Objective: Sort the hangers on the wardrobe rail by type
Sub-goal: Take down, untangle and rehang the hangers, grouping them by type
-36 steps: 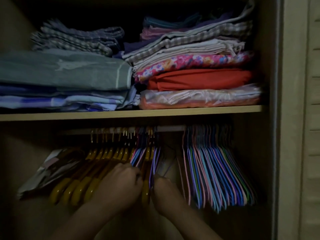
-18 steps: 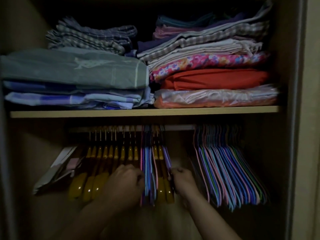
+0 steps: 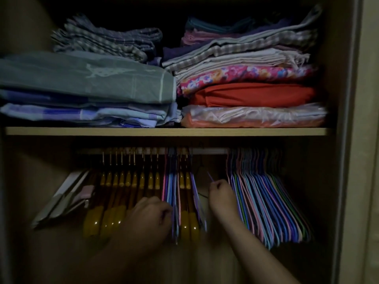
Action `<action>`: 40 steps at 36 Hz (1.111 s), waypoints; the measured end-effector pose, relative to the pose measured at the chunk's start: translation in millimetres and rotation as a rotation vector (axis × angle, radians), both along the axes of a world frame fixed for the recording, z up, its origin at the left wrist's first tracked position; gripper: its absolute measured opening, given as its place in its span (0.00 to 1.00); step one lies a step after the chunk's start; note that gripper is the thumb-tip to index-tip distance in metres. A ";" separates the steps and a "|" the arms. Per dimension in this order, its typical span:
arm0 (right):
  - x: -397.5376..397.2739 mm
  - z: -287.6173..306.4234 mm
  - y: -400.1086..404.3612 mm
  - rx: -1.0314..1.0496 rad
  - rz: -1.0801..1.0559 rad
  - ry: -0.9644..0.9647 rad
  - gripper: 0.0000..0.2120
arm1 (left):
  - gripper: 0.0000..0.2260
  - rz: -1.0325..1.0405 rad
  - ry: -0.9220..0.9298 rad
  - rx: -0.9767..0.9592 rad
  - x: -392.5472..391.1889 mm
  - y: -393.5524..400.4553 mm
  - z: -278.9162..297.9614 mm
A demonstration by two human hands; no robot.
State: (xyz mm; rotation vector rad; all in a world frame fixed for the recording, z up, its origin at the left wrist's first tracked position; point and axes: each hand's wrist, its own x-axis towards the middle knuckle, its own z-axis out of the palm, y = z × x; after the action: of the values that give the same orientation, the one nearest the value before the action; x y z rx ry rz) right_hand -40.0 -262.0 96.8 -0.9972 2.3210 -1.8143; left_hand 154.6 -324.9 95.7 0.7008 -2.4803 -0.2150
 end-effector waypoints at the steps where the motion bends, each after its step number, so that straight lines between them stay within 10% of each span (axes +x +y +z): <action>1: -5.2 10.8 -3.8 0.039 -0.005 0.009 0.06 | 0.10 -0.008 0.010 0.004 1.8 1.8 0.9; 7: -28.9 48.7 -19.4 0.200 0.008 -0.024 0.13 | 0.08 -0.114 0.174 0.158 9.5 10.5 -8.1; 14: 4.3 -61.8 24.7 0.235 -0.009 -0.089 0.16 | 0.07 -0.212 0.434 0.679 27.4 35.7 -117.1; 17: 20.4 -139.1 50.8 0.250 0.024 -0.184 0.15 | 0.17 -0.146 0.297 0.836 32.9 51.2 -179.7; 24: 53.0 -225.1 113.3 0.347 0.223 -0.528 0.10 | 0.03 0.079 -0.045 1.022 25.4 35.1 -334.2; 32: 34.3 -207.2 155.9 0.192 0.448 -0.787 0.17 | 0.29 0.342 -0.069 1.022 68.9 40.7 -325.4; 40: -6.7 -221.1 181.5 0.075 0.283 -0.994 0.13 | 0.12 0.234 0.236 1.540 148.1 8.8 -309.8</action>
State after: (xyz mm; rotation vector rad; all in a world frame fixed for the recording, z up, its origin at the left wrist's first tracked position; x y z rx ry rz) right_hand -46.7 -80.5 -124.2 -0.2503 1.5229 -1.5519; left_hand 302.7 -316.1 -214.1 1.3517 -1.5744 -2.0297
